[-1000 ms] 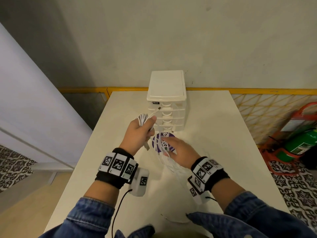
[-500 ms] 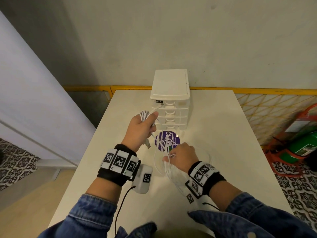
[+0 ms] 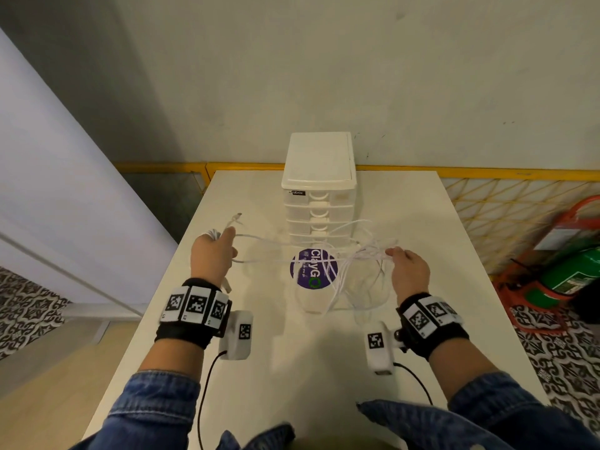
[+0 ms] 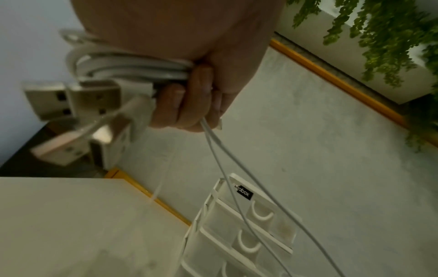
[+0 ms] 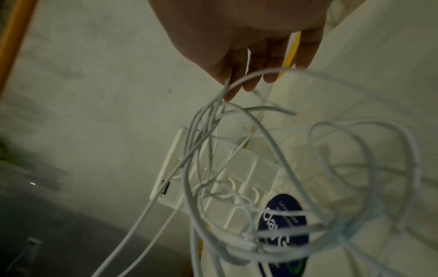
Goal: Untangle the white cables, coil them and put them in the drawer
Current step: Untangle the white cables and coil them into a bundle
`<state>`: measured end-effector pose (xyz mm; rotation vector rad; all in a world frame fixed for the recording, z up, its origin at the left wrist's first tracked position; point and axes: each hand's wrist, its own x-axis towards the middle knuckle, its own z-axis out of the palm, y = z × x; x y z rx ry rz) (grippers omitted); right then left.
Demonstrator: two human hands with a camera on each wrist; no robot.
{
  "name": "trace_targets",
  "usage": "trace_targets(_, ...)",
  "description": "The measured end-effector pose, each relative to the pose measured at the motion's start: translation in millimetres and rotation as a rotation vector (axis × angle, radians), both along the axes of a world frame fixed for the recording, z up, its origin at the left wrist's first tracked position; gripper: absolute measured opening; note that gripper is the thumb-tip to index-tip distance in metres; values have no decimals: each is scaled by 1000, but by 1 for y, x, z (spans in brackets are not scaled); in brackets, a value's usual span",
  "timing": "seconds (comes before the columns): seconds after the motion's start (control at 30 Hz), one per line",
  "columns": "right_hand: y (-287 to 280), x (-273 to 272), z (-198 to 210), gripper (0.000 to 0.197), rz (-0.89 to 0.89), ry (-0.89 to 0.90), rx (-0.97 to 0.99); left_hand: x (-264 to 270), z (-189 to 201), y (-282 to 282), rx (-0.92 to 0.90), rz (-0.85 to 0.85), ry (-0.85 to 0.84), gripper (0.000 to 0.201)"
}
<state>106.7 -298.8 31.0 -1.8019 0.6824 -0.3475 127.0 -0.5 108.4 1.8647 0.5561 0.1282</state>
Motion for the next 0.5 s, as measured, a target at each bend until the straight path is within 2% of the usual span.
trace_targets(0.17, -3, -2, -17, 28, -4, 148, -168, 0, -4, -1, -43, 2, -58, 24)
trace_targets(0.2, -2, -5, -17, 32, 6, 149, -223, -1, -4, -4, -68, -24, -52, 24)
trace_targets(0.27, 5, -13, -11, 37, 82, -38, -384, -6, -5, -14, -154, -89, -29, 22)
trace_targets(0.33, 21, -17, 2, 29, 329, -298, -538, -9, -9, -23, -228, -146, -18, 23)
trace_targets(0.37, 30, -17, 5, 27, 510, -349, -569, -10, -11, -28, -242, -177, -15, 25)
trace_targets(0.43, 46, -18, 6, 30, 838, -289, -588, -10, -13, -34, -249, -233, -15, 28)
trace_targets(0.5, 57, -18, 2, 41, 1021, -127, -604, -10, -11, -37, -258, -262, -32, 31)
